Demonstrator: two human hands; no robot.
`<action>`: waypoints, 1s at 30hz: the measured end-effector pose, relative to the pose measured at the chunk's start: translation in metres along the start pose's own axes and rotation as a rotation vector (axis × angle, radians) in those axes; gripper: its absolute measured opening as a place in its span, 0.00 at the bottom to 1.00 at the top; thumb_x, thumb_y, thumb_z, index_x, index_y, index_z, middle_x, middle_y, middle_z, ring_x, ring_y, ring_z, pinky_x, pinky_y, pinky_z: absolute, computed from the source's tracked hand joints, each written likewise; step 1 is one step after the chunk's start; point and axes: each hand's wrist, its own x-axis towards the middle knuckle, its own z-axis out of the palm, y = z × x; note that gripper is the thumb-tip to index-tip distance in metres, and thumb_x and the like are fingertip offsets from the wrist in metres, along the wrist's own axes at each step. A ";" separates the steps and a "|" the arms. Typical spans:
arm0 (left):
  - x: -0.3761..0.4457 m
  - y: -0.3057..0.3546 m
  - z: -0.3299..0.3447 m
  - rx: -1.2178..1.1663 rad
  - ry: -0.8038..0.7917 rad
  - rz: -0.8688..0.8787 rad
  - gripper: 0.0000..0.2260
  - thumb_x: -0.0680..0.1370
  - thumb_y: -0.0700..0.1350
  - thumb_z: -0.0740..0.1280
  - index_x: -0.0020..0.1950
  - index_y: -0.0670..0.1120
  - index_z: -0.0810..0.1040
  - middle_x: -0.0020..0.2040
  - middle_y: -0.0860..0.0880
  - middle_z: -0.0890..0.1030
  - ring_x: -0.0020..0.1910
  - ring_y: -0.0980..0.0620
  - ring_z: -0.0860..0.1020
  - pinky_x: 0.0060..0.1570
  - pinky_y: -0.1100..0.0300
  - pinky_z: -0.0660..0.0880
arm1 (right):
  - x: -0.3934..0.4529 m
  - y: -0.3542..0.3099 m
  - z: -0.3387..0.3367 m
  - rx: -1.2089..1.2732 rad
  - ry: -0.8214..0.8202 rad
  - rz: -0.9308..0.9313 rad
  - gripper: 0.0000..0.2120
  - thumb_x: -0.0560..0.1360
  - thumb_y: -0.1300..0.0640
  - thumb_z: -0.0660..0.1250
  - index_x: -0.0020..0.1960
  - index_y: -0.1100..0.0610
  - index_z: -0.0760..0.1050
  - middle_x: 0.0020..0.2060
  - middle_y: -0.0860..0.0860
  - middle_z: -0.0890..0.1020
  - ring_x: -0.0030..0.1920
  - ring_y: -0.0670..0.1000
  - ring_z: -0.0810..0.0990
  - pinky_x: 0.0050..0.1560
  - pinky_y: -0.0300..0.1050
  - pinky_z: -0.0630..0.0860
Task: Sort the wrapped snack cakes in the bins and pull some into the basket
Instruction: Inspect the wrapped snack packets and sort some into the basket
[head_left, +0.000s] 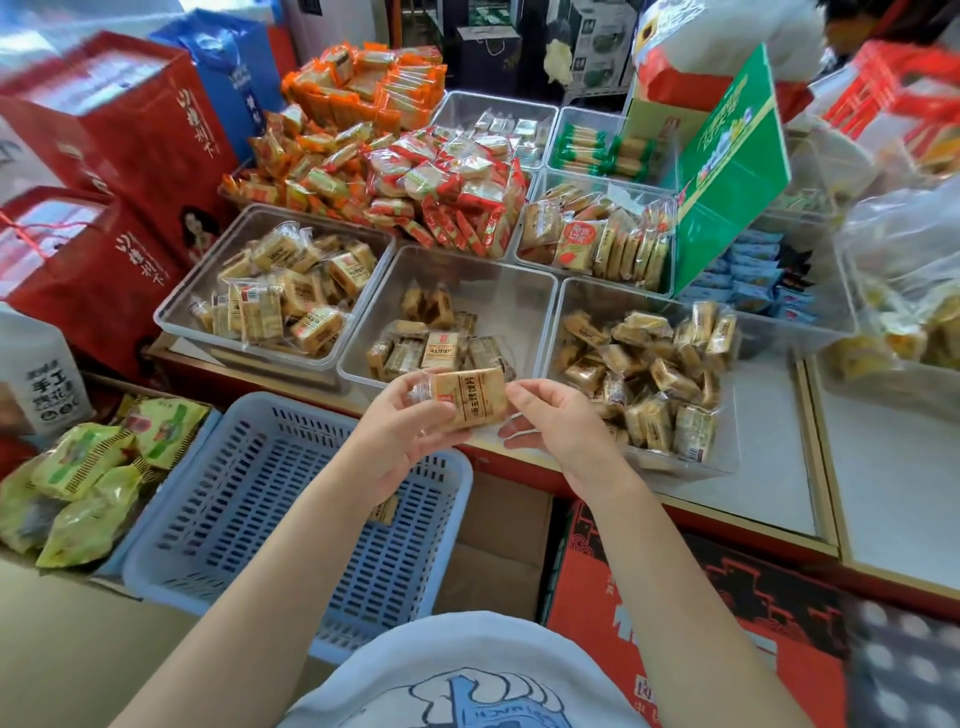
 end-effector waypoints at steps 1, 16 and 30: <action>0.000 -0.002 0.001 0.013 -0.034 -0.007 0.25 0.75 0.31 0.71 0.71 0.39 0.71 0.63 0.33 0.80 0.58 0.39 0.84 0.50 0.52 0.84 | -0.001 0.000 0.000 -0.011 0.007 -0.016 0.07 0.83 0.55 0.66 0.55 0.58 0.80 0.44 0.53 0.85 0.42 0.51 0.83 0.47 0.48 0.83; 0.000 -0.013 0.019 0.290 -0.052 0.021 0.25 0.66 0.41 0.80 0.62 0.45 0.79 0.57 0.37 0.84 0.55 0.37 0.84 0.56 0.43 0.81 | -0.013 -0.004 -0.016 0.036 0.084 -0.037 0.06 0.83 0.60 0.64 0.52 0.55 0.79 0.46 0.52 0.82 0.48 0.48 0.80 0.45 0.42 0.78; 0.002 0.002 0.049 0.659 -0.144 0.025 0.08 0.80 0.49 0.71 0.58 0.50 0.80 0.47 0.50 0.88 0.46 0.51 0.86 0.42 0.61 0.80 | -0.008 -0.011 -0.025 -0.311 -0.066 -0.246 0.05 0.81 0.60 0.68 0.49 0.53 0.80 0.30 0.47 0.70 0.33 0.44 0.70 0.40 0.43 0.77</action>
